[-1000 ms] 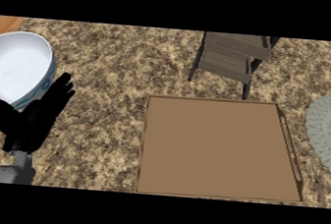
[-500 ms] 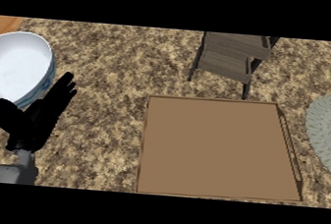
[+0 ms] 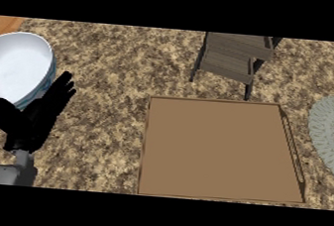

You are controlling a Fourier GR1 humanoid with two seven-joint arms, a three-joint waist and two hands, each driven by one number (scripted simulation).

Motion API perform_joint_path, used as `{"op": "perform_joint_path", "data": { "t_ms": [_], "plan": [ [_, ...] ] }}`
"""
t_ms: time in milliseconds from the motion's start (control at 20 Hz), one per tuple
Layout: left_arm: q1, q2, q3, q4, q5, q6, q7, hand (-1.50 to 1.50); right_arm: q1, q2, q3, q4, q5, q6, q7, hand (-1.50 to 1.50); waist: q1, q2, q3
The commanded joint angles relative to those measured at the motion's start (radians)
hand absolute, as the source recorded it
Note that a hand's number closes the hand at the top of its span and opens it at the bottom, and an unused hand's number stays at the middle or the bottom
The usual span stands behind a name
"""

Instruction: Pick the tomato from the tray and place it in the tiered basket

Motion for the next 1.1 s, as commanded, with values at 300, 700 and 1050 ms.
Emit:
{"op": "perform_joint_path", "data": {
  "t_ms": [300, 700, 1050],
  "plan": [
    [0.035, -0.035, -0.027, -0.042, -0.028, 0.024, 0.001, 0.0, 0.027, -0.236, -0.136, 0.022, -0.071, -0.058, -0.032, -1.5, -0.003, -0.001, 0.001],
    [0.015, -0.009, 0.014, 0.015, -0.005, -0.017, -0.028, 0.0, 0.099, -0.487, -0.208, 0.123, -0.12, 0.113, -0.102, -1.5, -0.001, 0.006, 0.001],
    [0.001, -0.021, 0.017, 0.03, -0.002, -0.02, -0.027, 0.0, 0.111, -0.636, -0.231, 0.173, -0.149, 0.234, -0.103, -1.5, -0.002, 0.004, 0.001]
  ]
}}
